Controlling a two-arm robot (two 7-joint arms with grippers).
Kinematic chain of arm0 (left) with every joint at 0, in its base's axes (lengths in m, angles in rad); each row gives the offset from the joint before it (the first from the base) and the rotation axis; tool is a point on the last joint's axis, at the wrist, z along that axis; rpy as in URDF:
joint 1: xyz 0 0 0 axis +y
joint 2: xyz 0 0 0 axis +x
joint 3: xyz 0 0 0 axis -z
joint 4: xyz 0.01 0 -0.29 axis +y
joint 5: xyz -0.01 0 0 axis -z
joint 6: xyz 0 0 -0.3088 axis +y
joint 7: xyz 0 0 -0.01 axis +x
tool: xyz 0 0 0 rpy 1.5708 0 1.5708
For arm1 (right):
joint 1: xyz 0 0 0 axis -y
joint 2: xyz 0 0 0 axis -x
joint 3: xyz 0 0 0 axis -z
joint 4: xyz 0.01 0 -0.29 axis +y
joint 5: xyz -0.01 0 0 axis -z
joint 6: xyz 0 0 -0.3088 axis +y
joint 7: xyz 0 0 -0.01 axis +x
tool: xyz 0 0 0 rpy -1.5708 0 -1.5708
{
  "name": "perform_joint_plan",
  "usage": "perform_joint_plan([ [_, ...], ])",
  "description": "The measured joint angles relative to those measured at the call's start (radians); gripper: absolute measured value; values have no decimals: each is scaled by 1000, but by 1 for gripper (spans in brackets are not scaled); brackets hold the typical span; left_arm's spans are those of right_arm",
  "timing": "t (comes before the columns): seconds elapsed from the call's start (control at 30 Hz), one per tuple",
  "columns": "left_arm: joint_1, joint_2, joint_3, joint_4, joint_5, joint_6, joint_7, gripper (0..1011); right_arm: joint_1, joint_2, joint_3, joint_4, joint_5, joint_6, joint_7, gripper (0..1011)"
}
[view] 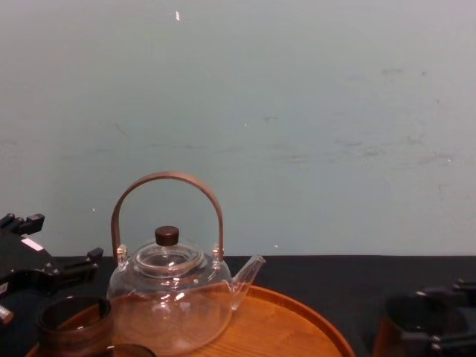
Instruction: Pick up the glass from the table and place it on the tray.
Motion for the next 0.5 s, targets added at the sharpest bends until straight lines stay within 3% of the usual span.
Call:
perform_joint_plan([
  [0.5,0,0,0,0,0,0,0,1001,144,-113,-116,69,-32,-26,63,900],
])
